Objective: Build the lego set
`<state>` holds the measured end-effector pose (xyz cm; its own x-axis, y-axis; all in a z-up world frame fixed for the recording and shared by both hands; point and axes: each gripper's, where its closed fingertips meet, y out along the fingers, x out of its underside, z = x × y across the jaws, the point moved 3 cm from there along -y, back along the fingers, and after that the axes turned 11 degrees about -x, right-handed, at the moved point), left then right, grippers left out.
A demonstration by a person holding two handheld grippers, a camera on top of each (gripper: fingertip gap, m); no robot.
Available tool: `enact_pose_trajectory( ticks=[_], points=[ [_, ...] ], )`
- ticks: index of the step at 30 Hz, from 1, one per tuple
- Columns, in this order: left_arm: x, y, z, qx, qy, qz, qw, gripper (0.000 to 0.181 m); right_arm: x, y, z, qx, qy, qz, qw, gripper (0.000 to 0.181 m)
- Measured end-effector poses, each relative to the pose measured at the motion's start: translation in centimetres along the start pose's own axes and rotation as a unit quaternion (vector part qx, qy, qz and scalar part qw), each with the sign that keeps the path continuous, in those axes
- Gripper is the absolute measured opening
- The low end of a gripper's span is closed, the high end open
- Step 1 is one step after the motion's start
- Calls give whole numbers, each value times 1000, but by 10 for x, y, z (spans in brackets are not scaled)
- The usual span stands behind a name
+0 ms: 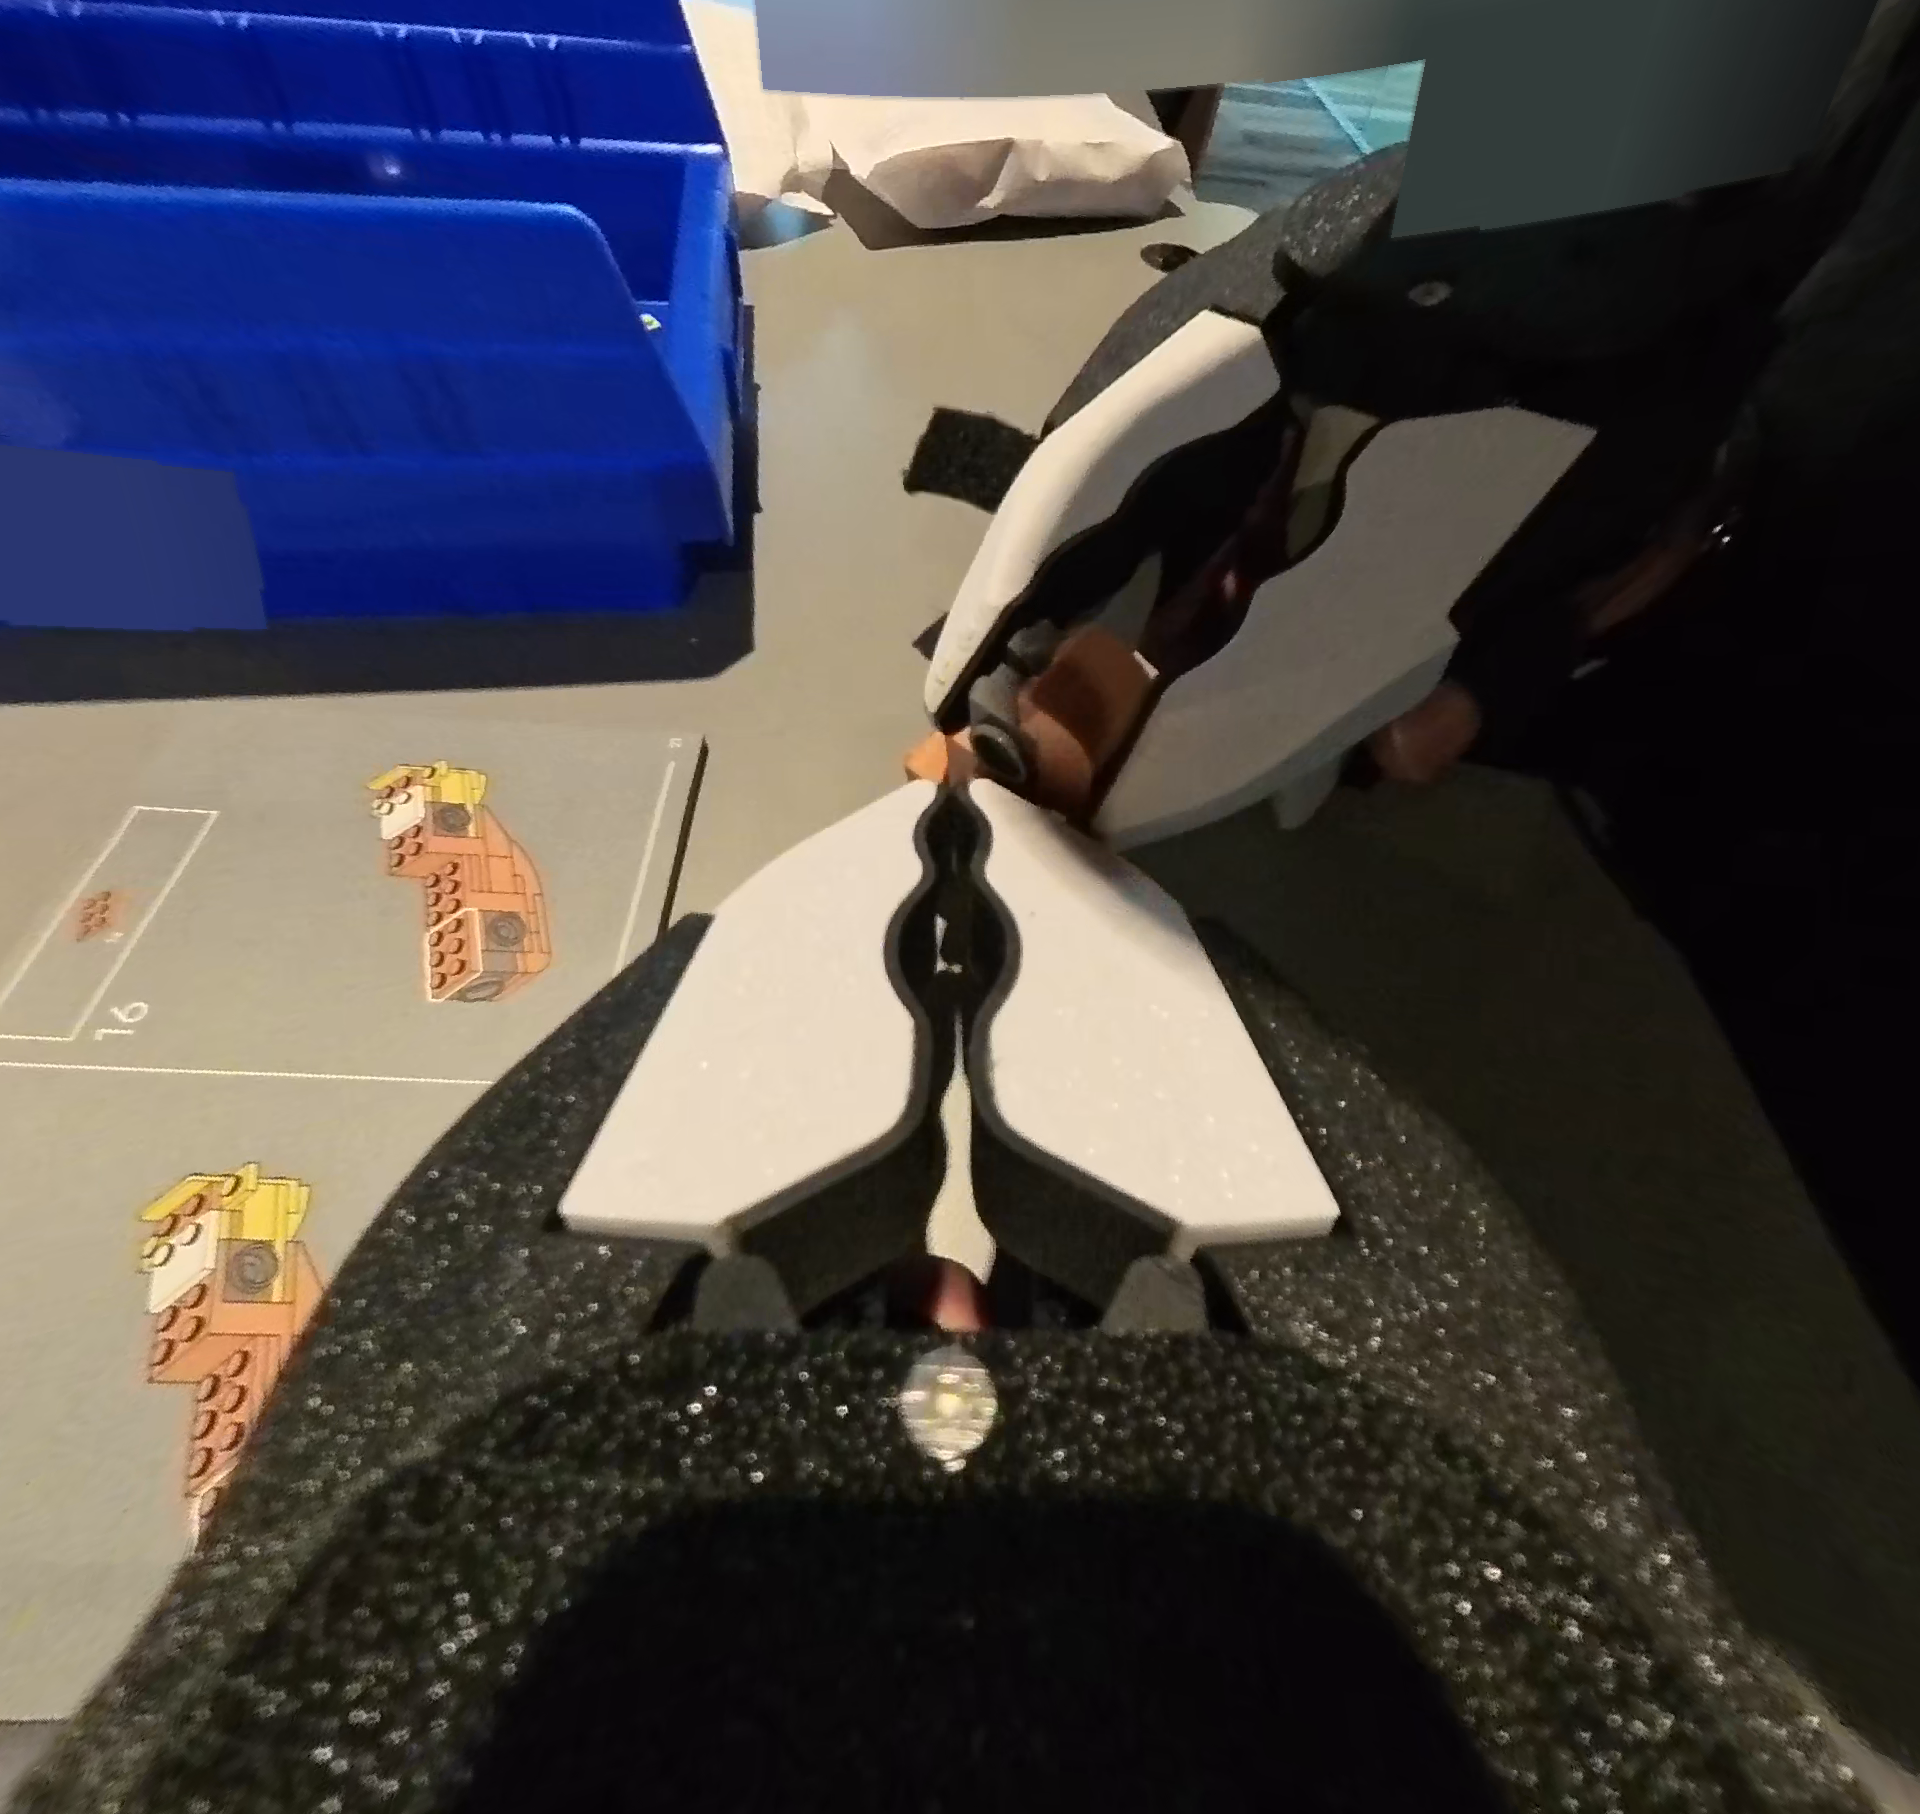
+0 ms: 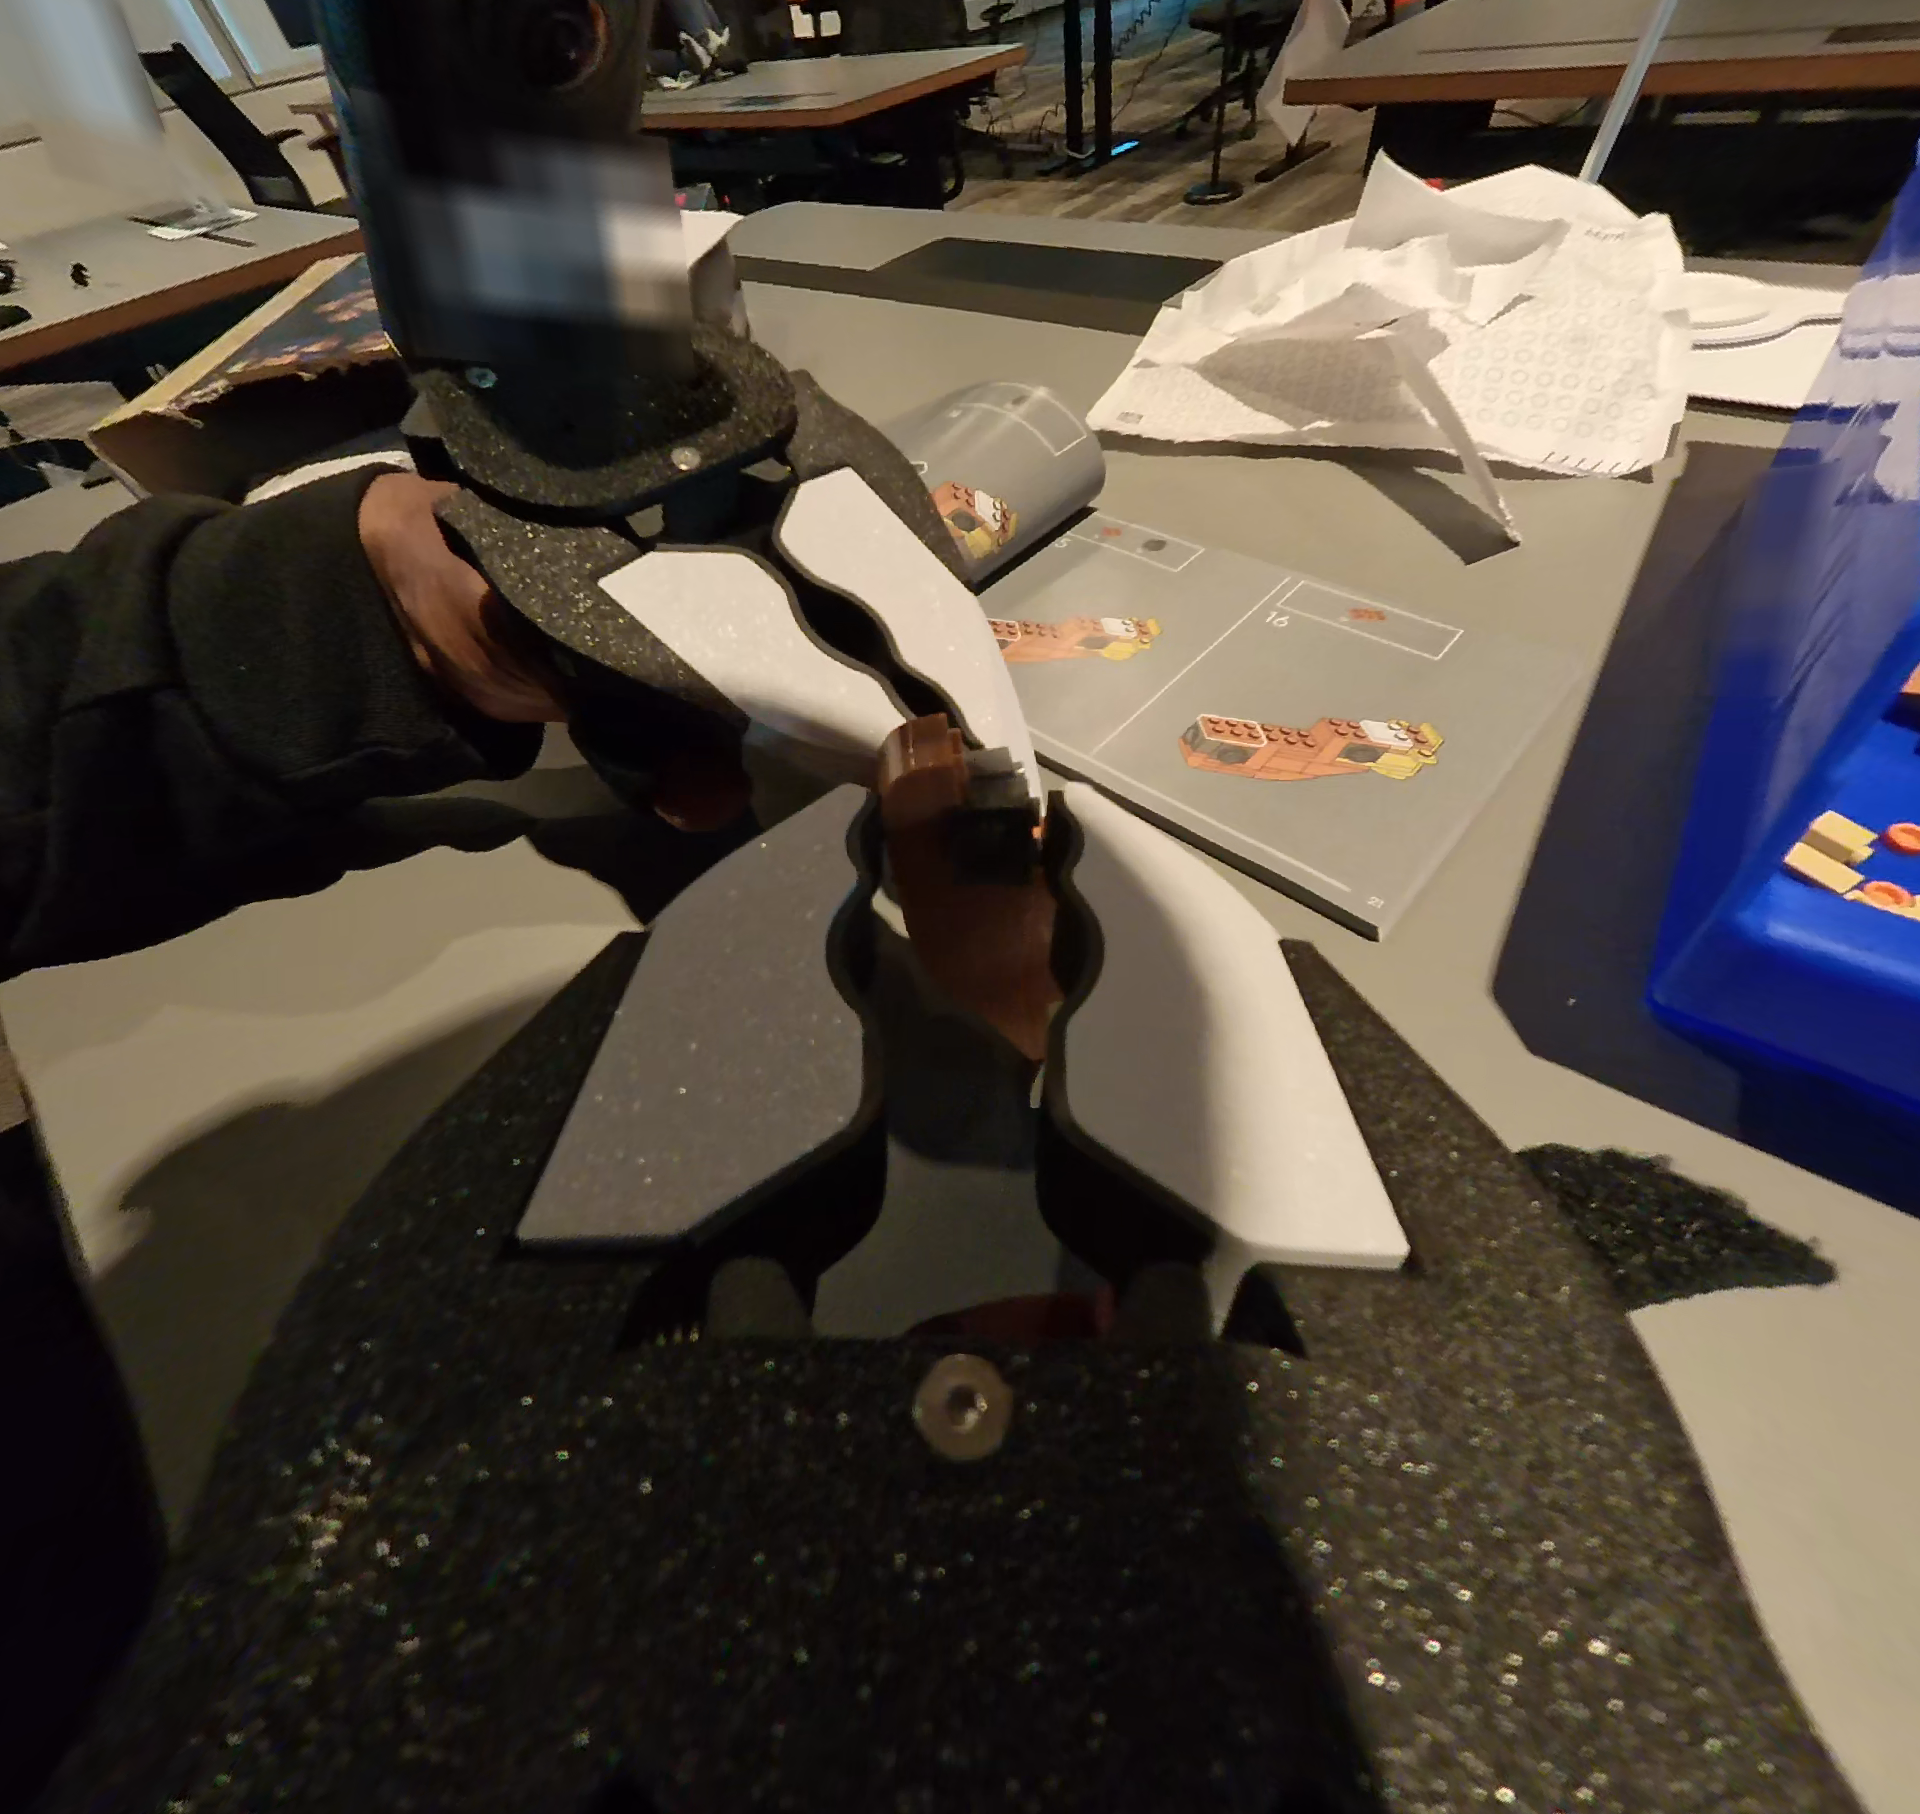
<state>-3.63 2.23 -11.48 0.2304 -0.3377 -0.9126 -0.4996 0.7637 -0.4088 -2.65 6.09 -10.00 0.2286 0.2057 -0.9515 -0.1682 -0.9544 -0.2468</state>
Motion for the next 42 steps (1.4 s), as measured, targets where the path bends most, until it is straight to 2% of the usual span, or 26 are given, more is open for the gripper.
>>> enact_pose_trajectory(
  ticks=[42],
  points=[
    [-6, 8, 10, 21, -7, 9, 1000, 3, 3, -17, -1, -6, 30, 17, 999, 42]
  ],
)
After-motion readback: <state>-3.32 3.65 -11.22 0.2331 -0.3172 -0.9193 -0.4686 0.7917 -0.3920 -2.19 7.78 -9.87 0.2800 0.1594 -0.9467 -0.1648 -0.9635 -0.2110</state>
